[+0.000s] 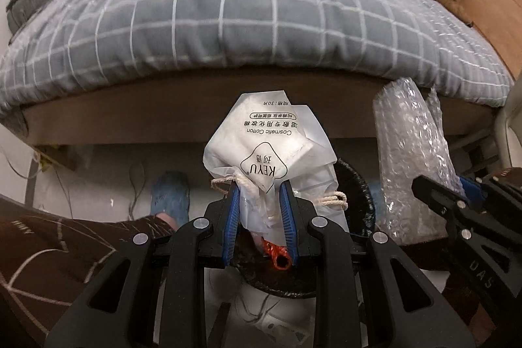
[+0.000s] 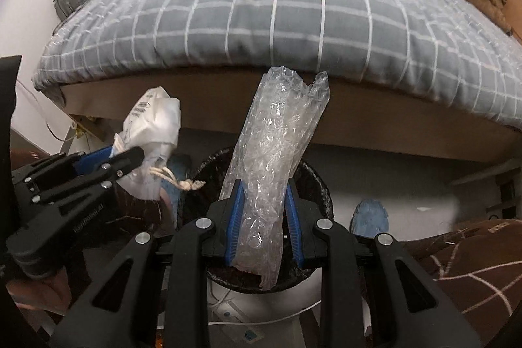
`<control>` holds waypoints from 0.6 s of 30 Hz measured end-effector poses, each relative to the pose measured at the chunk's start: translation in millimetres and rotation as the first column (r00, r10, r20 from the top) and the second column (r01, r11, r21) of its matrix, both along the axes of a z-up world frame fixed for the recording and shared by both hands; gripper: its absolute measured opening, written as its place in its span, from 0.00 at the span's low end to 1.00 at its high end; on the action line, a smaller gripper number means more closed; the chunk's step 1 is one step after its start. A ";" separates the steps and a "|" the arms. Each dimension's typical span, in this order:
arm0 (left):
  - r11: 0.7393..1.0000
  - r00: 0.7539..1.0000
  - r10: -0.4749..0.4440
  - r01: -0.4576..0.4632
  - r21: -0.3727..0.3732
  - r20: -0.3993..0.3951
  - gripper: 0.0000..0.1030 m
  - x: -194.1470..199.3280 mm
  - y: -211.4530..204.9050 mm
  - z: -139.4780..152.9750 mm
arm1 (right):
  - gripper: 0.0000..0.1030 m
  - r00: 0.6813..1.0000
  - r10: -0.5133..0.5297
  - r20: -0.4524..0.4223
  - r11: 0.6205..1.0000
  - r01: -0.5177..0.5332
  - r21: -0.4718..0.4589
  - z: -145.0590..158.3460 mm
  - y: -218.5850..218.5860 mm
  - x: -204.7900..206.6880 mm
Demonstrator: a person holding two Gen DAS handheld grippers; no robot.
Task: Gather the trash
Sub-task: 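Open the right tool over the bin to drop the bubble wrap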
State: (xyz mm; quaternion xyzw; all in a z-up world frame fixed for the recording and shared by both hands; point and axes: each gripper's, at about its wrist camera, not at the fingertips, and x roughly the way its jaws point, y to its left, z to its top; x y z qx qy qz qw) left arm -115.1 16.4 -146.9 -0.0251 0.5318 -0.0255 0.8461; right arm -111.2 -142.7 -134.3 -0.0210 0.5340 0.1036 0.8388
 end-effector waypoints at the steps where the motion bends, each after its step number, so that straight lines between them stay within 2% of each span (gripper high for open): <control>1: 1.000 1.000 0.003 -0.003 0.001 -0.004 0.23 1.6 1.5 -3.0 | 0.24 1.000 -0.003 -0.010 1.000 0.003 -0.004 -4.6 0.9 2.6; 5: 1.000 1.000 0.009 -0.009 0.002 -0.015 0.23 5.0 7.4 -10.2 | 0.24 0.999 0.004 -0.042 1.000 -0.004 -0.002 -15.9 6.4 10.1; 11: 0.999 1.000 0.026 -0.025 0.023 -0.005 0.23 6.3 18.2 -9.8 | 0.24 0.998 0.036 -0.047 0.999 -0.036 0.007 -16.0 22.7 17.2; 14: 0.999 0.999 0.034 -0.034 0.025 -0.006 0.23 5.3 25.2 -11.1 | 0.29 0.999 0.026 -0.047 1.000 -0.026 0.001 -16.8 24.2 19.5; 17: 0.999 0.999 0.043 -0.043 0.024 -0.012 0.23 3.7 30.6 -12.6 | 0.49 0.999 0.010 -0.037 1.000 -0.010 0.004 -16.2 23.2 20.4; 18: 0.999 0.999 0.044 -0.044 0.027 -0.011 0.23 2.5 31.7 -13.4 | 0.54 1.000 0.002 -0.028 1.000 -0.002 0.006 -14.8 21.6 20.4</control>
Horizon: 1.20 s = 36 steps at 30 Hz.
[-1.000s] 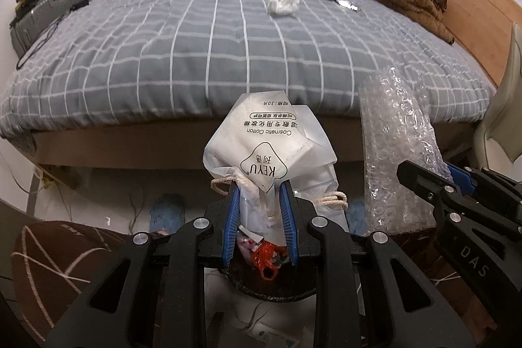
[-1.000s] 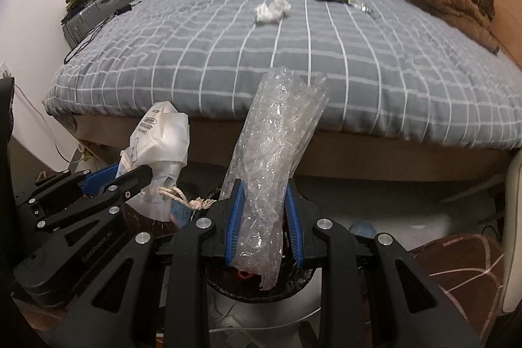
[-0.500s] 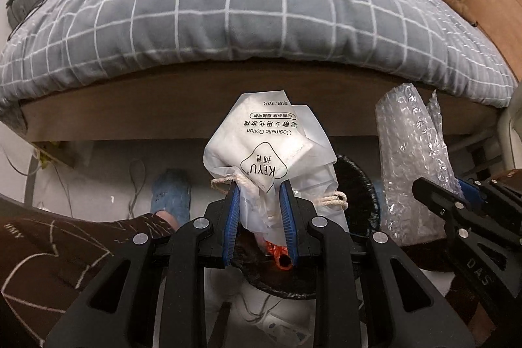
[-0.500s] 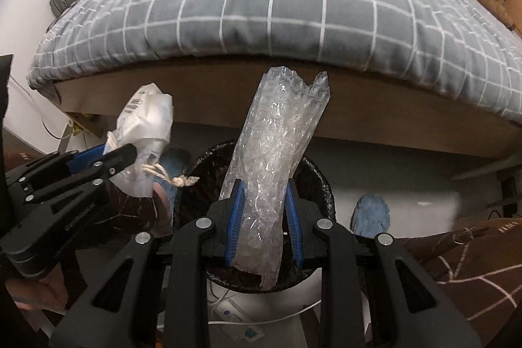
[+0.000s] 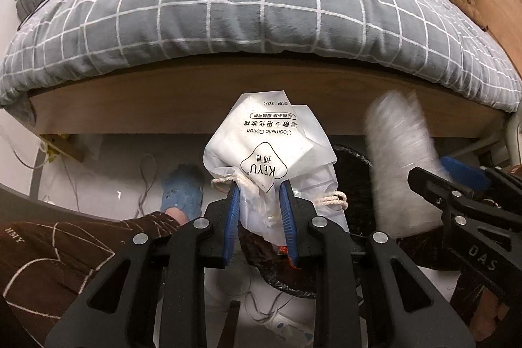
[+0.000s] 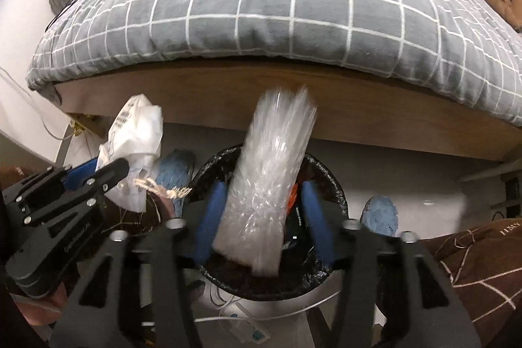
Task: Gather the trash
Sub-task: 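Open the right tool over the bin to drop the bubble wrap, then open the left tool over the bin to drop the cotton bag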
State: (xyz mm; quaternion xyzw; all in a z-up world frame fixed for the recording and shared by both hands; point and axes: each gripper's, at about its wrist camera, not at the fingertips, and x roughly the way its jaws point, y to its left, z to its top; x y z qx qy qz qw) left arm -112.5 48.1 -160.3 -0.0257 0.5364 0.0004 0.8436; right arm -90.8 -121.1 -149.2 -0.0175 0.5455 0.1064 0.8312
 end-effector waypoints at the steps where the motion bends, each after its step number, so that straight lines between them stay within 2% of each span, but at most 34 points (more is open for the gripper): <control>1: 1.000 1.000 0.000 0.000 0.003 0.000 0.23 0.5 -1.1 -1.1 | 0.55 1.000 -0.005 0.006 1.000 0.005 0.000 1.2 -1.7 0.2; 6: 1.000 1.000 -0.005 0.005 0.000 -0.012 0.23 1.1 -11.8 -5.3 | 0.80 0.998 -0.049 0.047 0.998 0.050 -0.038 5.8 -20.1 0.0; 11: 0.999 0.999 -0.041 0.041 -0.010 -0.019 0.23 5.4 -34.6 -7.3 | 0.89 0.993 -0.097 0.070 0.993 0.101 -0.063 6.9 -49.7 -2.8; 15: 0.997 0.997 -0.074 0.074 -0.015 -0.021 0.23 8.5 -55.0 -7.0 | 0.92 0.986 -0.146 0.085 0.985 0.152 -0.077 7.1 -75.5 -4.8; 19: 0.995 0.995 -0.100 0.099 -0.018 -0.030 0.23 9.5 -69.5 -7.6 | 0.92 0.977 -0.194 0.083 0.979 0.199 -0.050 7.5 -96.3 -7.8; 28: 0.990 0.988 -0.142 0.141 -0.021 -0.054 0.24 13.0 -88.3 -18.0 | 0.92 0.975 -0.201 0.096 0.977 0.207 -0.054 8.4 -105.0 -14.9; 31: 0.991 0.989 -0.135 0.134 -0.022 -0.055 0.30 13.9 -89.5 -22.4 | 0.92 0.974 -0.209 0.092 0.976 0.214 -0.047 8.0 -106.1 -14.2; 33: 0.993 0.991 -0.120 0.120 -0.010 -0.054 0.45 13.5 -88.1 -25.6 | 0.92 0.972 -0.215 0.090 0.975 0.219 -0.038 7.8 -106.3 -13.9; 36: 0.995 0.994 -0.097 0.096 -0.004 -0.043 0.61 12.9 -85.1 -28.2 | 0.92 0.971 -0.224 0.088 0.974 0.227 -0.026 8.3 -107.3 -12.8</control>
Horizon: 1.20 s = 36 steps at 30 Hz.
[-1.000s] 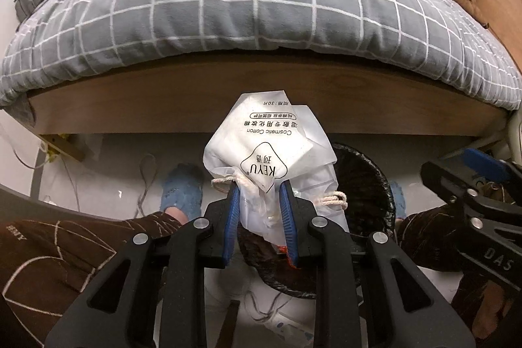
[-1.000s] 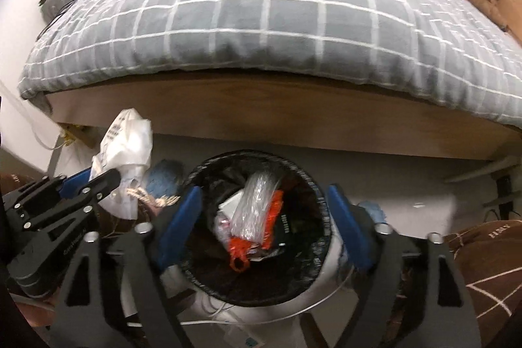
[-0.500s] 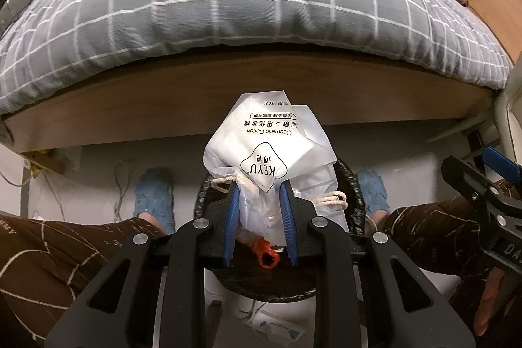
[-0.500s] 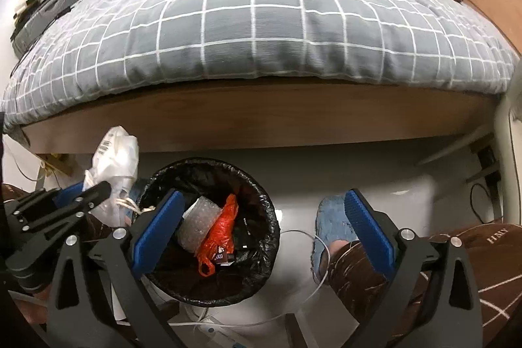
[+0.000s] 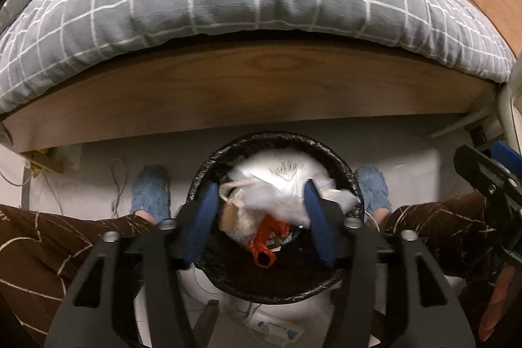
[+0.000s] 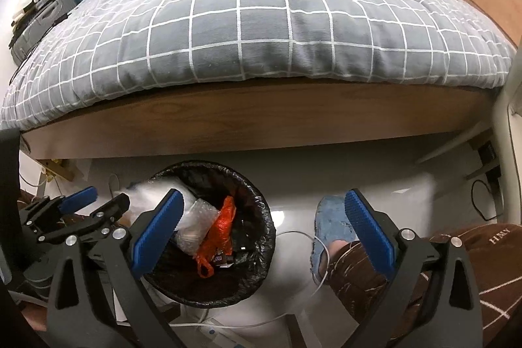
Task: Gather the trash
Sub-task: 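Open the left tool over the bin to drop the cotton bag, then move both tools back over the bed toward the tissue and yellow wrapper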
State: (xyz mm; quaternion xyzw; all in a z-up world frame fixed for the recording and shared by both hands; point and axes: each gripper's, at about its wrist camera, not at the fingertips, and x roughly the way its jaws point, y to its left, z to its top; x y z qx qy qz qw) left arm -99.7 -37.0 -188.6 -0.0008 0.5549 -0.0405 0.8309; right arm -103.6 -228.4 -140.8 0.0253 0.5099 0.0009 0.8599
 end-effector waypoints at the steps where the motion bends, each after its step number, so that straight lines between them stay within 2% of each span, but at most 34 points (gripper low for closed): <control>1: 1.000 1.000 0.007 -0.007 -0.002 0.003 0.63 0.3 1.7 0.8 | 0.92 1.000 -0.001 0.002 1.000 0.001 0.001 0.6 0.2 0.1; 8: 0.999 0.997 0.051 -0.052 0.010 0.064 0.93 -3.0 12.6 20.4 | 0.92 1.000 0.003 0.026 1.000 -0.003 -0.005 16.1 1.7 -3.1; 9: 0.998 0.995 0.056 -0.057 0.010 0.077 0.94 -4.5 12.1 24.1 | 0.92 1.000 0.002 0.029 1.000 -0.002 -0.003 18.2 1.0 -3.1; 26: 0.995 0.978 0.097 -0.097 -0.007 0.186 0.94 -0.4 25.8 109.8 | 0.92 0.988 0.025 0.154 0.999 -0.021 -0.025 88.7 2.4 5.7; 36: 0.995 0.968 0.100 -0.103 0.002 0.231 0.94 31.3 28.7 148.2 | 0.92 0.977 0.046 0.210 0.998 -0.034 -0.060 118.7 0.1 36.1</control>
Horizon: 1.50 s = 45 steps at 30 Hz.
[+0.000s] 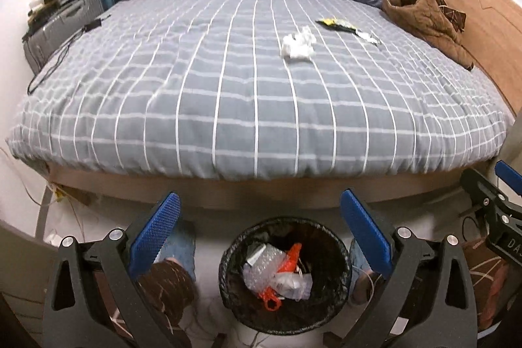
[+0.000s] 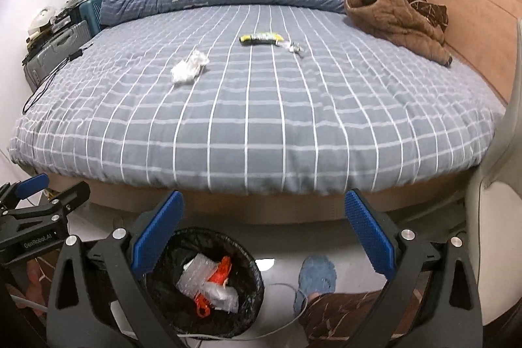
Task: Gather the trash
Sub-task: 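Move both tools back over the bed toward the tissue and yellow wrapper, then grasp the white tissue with the left tool while the right tool grasps the yellow wrapper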
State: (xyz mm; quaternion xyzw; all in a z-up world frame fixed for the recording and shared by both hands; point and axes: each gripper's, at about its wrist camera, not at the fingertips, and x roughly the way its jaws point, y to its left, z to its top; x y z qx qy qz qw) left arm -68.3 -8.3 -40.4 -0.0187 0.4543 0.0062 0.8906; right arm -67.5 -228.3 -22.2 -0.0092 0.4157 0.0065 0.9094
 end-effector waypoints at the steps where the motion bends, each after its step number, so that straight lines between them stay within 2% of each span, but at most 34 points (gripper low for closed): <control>1: 1.000 1.000 0.000 0.000 0.000 0.001 0.94 5.0 0.3 1.8 | 0.92 1.000 -0.004 0.005 1.000 0.004 0.002 3.1 -2.3 5.5; 9: 1.000 1.000 -0.013 0.013 0.011 0.014 0.94 51.7 -6.7 18.4 | 0.92 0.999 -0.024 0.037 1.000 0.025 -0.009 21.6 -16.7 49.8; 16: 0.999 1.000 -0.029 0.029 0.015 0.012 0.94 95.6 -14.5 21.0 | 0.92 0.998 -0.031 0.062 0.999 0.031 -0.008 32.1 -30.2 97.9; 28: 1.000 0.999 -0.030 0.030 0.009 0.028 0.94 174.6 -21.8 21.3 | 0.92 0.997 -0.040 0.059 0.999 0.041 -0.013 20.4 -54.1 167.1; 40: 0.998 0.998 -0.059 0.059 0.009 -0.003 0.94 266.7 -35.9 -21.0 | 0.92 1.000 -0.001 0.030 1.000 0.002 -0.021 -15.9 -53.7 267.5; 45: 0.996 0.996 -0.094 0.094 -0.005 -0.008 0.87 287.2 -40.4 -37.2 | 0.92 0.998 0.039 0.048 0.999 -0.038 -0.033 -18.5 -37.9 311.3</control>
